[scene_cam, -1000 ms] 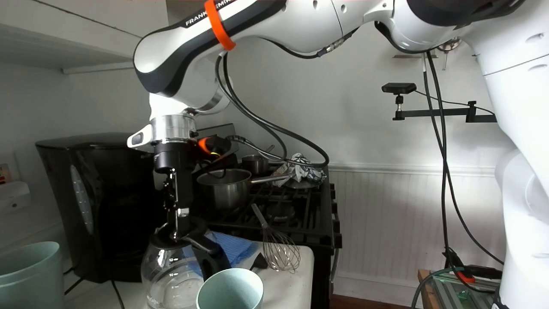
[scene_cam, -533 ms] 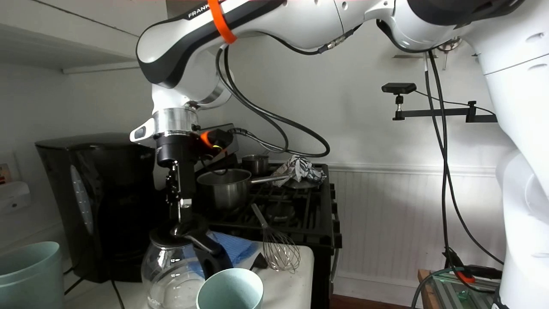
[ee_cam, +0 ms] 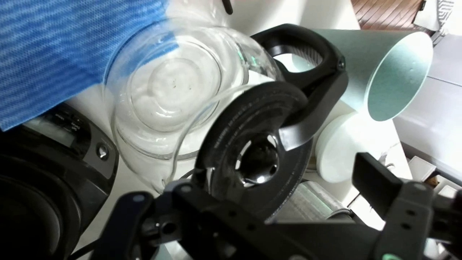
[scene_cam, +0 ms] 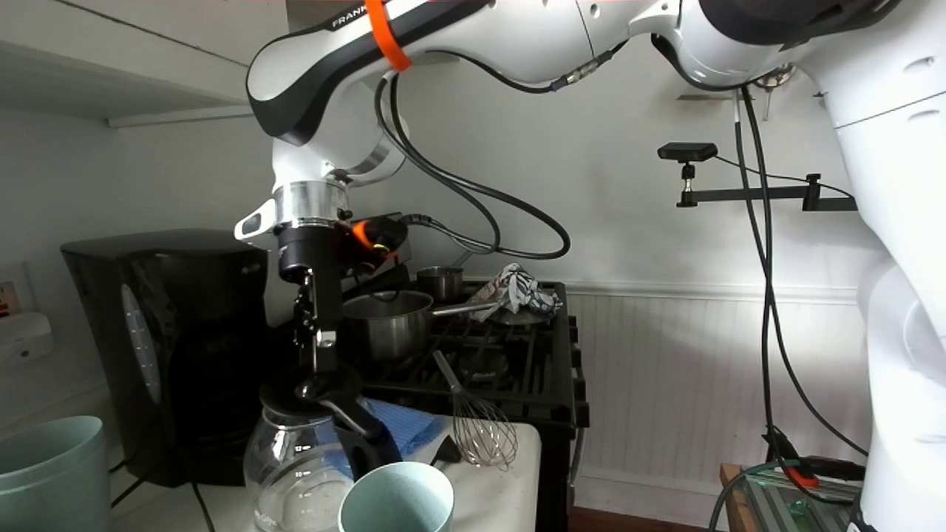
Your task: Open the lid on the kettle
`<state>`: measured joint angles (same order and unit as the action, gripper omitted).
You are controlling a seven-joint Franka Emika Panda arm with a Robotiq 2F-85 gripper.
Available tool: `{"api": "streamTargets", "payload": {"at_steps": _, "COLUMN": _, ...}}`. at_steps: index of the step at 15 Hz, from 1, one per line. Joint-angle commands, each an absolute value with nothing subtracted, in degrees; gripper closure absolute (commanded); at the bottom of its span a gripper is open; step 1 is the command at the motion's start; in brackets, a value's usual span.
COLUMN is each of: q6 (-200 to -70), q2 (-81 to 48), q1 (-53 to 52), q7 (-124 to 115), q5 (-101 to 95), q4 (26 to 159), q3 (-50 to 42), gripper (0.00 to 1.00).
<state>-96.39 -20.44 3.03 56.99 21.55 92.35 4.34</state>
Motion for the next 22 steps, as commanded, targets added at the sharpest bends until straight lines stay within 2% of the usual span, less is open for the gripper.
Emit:
{"api": "streamTargets", "payload": {"at_steps": 1, "q6": -92.93, "q2": -19.32, "q1": 4.19, "q7": 56.52, "q5": 23.64, "q4": 90.57, "q3": 4.90, "gripper": 0.00}}
{"api": "streamTargets", "payload": {"at_steps": 8, "q6": -90.91, "q2": -17.24, "q1": 4.29, "q7": 56.00, "q5": 24.15, "q4": 91.28, "q3": 4.42, "gripper": 0.00}}
{"api": "streamTargets", "payload": {"at_steps": 22, "q6": -94.72, "q2": -6.75, "q1": 1.62, "q7": 51.55, "q5": 19.90, "q4": 93.42, "q3": 3.58, "gripper": 0.00}}
